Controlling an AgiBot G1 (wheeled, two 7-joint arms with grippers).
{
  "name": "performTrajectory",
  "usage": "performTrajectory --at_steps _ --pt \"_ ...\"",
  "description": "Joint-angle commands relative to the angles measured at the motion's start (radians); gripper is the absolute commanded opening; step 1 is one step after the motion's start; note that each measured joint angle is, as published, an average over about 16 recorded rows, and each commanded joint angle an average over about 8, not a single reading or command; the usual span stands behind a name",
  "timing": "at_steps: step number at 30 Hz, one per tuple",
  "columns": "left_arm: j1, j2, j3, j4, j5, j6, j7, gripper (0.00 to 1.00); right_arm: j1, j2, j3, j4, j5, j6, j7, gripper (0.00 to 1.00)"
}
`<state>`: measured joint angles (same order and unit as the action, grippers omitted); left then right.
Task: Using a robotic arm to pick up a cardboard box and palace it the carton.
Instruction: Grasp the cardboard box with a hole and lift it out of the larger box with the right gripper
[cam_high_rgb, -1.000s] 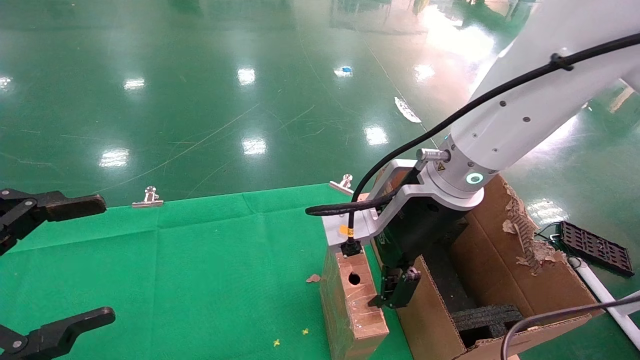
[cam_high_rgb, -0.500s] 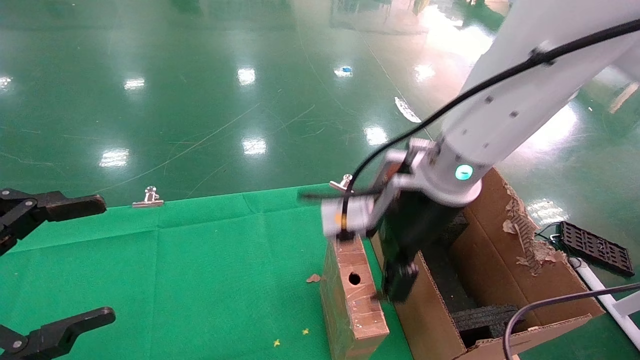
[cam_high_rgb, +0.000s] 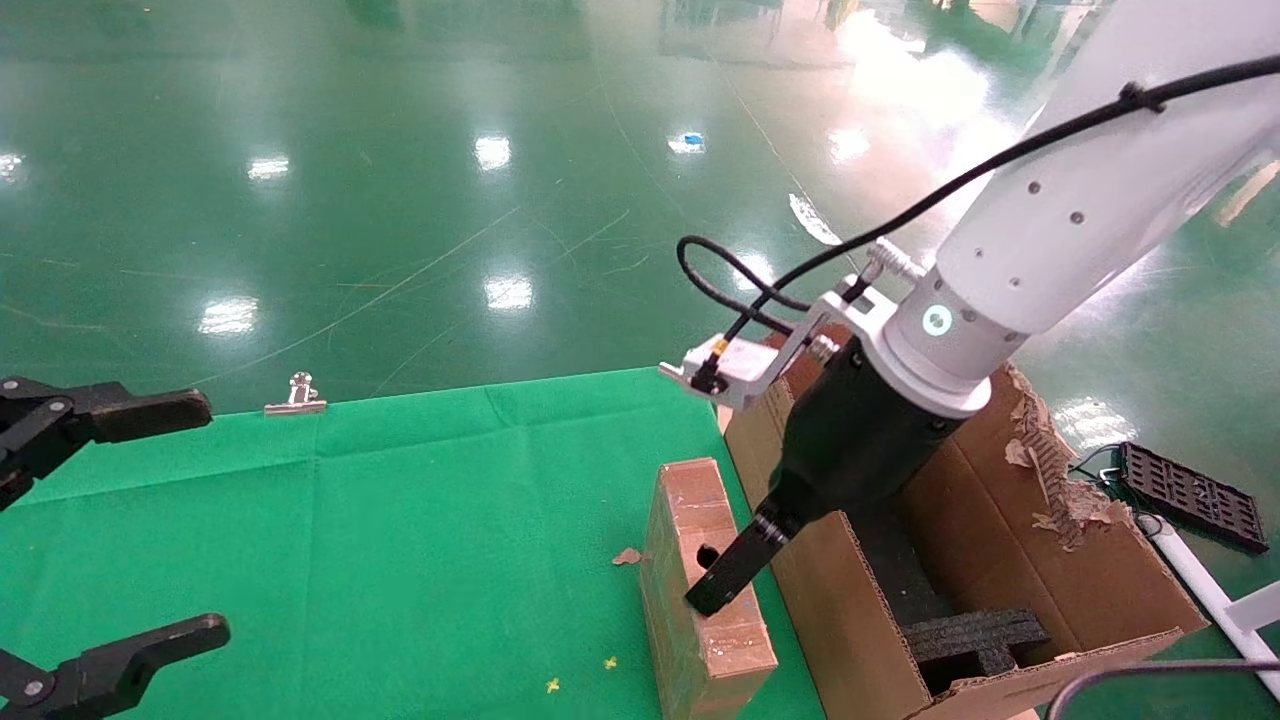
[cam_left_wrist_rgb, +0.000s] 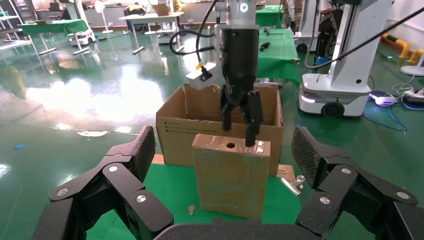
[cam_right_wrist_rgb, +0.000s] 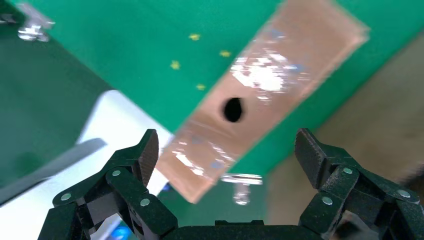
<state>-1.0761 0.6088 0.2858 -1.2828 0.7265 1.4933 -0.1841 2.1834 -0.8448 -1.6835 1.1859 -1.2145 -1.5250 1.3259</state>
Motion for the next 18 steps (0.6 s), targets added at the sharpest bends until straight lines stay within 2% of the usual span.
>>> performTrajectory --at_steps 1,9,11,13,16,17,18 --pt "0.0 0.0 0.0 0.0 0.0 0.0 0.0 1.0 -0.016 -0.001 -0.001 -0.03 0.023 -0.001 0.014 1.0" --pt "0.0 0.0 0.001 0.0 0.0 0.0 0.0 1.0 -0.068 -0.032 -0.022 -0.069 0.0 0.036 0.019 0.98" --pt "0.0 0.0 0.001 0.0 -0.001 0.0 0.0 1.0 -0.077 -0.039 -0.027 -0.071 -0.009 0.046 0.019 0.82" --pt "0.0 0.0 0.001 0.0 -0.001 0.0 0.0 0.99 -0.083 -0.046 -0.032 -0.069 -0.022 0.055 0.019 0.57" --pt "0.0 0.0 0.001 0.0 -0.001 -0.001 0.001 0.76 -0.085 -0.053 -0.04 -0.057 -0.043 0.062 0.024 0.19" --pt "0.0 -0.001 0.001 0.0 -0.001 -0.001 0.001 0.63 -0.085 -0.054 -0.042 -0.051 -0.049 0.064 0.027 0.09" --pt "0.0 -0.001 0.001 0.0 -0.001 -0.001 0.001 0.51 -0.084 -0.054 -0.044 -0.045 -0.055 0.065 0.03 0.03"
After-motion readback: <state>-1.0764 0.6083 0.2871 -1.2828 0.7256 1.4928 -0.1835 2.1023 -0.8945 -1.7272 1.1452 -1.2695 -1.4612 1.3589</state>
